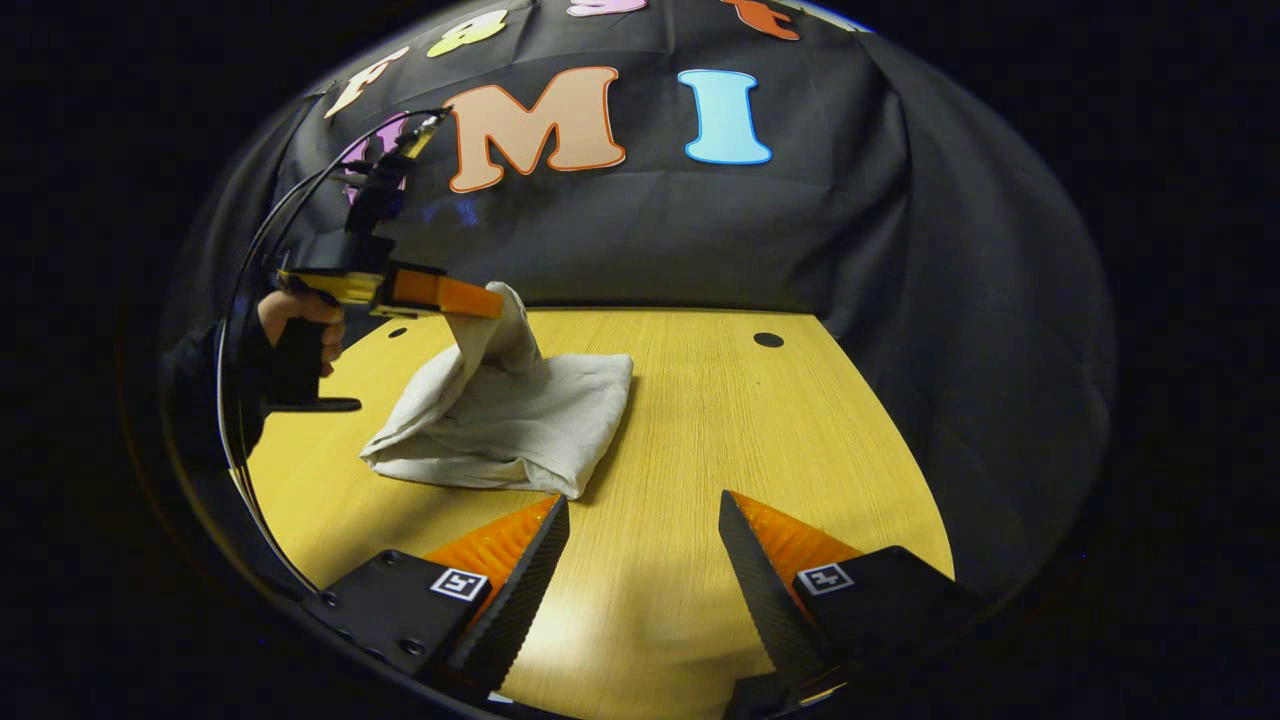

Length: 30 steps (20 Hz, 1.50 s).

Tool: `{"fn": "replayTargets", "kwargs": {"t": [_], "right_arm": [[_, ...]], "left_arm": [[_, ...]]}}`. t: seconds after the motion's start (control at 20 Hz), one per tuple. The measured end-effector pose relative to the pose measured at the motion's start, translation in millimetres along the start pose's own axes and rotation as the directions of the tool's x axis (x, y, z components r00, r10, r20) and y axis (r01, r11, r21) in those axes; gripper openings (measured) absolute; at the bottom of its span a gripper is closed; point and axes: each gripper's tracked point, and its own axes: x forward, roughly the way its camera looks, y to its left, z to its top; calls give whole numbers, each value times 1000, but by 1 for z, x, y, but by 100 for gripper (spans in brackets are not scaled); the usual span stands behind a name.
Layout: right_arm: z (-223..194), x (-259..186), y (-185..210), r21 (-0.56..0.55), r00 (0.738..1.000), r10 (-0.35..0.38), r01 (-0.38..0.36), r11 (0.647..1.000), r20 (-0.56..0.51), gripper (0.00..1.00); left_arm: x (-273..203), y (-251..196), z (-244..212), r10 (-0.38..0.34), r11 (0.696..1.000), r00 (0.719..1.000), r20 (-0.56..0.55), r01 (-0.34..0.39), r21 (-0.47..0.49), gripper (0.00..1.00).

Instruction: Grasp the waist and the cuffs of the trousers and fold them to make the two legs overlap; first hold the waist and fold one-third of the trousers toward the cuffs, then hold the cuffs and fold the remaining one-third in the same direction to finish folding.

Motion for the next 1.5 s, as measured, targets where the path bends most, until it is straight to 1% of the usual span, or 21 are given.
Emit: {"fn": "replayTargets", "kwargs": {"t": [0.2,0.3,0.4,0.45,0.5,0.55,0.65,0.7,0.75,0.8,0.85,0.9,0.95,1.0,1.05,1.15,1.25,1.3,1.35,1.45,1.5], "right_arm": [[2,-1,-4,-22,1000,0,0,1000,8,96],[3,0,-5,-28,1000,7,-7,1000,13,96],[5,1,-2,-25,1000,23,-23,999,20,96],[6,2,1,-21,999,35,-34,999,26,96],[8,4,3,-18,998,48,-48,999,35,96],[10,5,7,-17,997,64,-63,998,42,96],[15,7,13,-21,994,92,-91,996,59,96],[20,9,17,-24,992,104,-102,994,76,96],[27,10,21,-27,989,112,-110,994,96,98],[33,12,25,-30,985,120,-117,993,121,94],[40,14,31,-30,981,126,-123,992,149,94],[49,9,39,-26,977,128,-125,992,173,94],[60,4,49,-19,972,129,-128,992,197,98],[77,5,67,-7,966,129,-131,991,226,98],[94,4,82,5,957,124,-130,992,263,98],[136,5,107,33,927,94,-113,993,364,98],[171,-1,130,48,895,78,-110,993,440,98],[182,-6,139,52,881,75,-112,992,466,98],[191,-11,149,54,868,75,-116,992,491,98],[208,-22,165,54,842,68,-115,992,535,98],[212,-25,169,55,830,58,-106,993,554,98]], "left_arm": [[20,-13,-40,16,998,998,-63,-13,56,0],[20,-17,-55,24,996,997,-73,-17,90,0],[10,-13,-61,34,992,998,-61,-27,120,12],[0,-15,-62,34,991,998,-53,-27,130,31],[-10,-17,-61,35,990,999,-39,-29,136,36],[-18,-18,-57,42,990,999,-23,-38,137,61],[-31,-14,-49,67,990,998,18,-69,127,90],[-44,-5,-43,87,989,995,49,-92,119,95],[-58,3,-34,104,987,991,84,-113,110,95],[-74,12,-23,120,986,985,123,-132,100,94],[-93,24,-13,137,984,977,161,-153,92,94],[-112,41,-3,163,979,966,200,-183,85,94],[-132,58,7,187,975,954,236,-209,73,93],[-155,72,18,207,971,938,277,-231,57,94],[-178,89,31,229,967,920,319,-254,37,94],[-219,125,51,296,947,872,390,-322,1,93],[-258,162,72,360,918,810,462,-397,-19,93],[-280,178,80,381,905,780,496,-425,-27,93],[-296,189,88,394,895,757,521,-444,-32,94],[-321,203,95,411,879,724,554,-476,-31,94],[-336,205,97,419,873,713,563,-487,-32,94]]}}
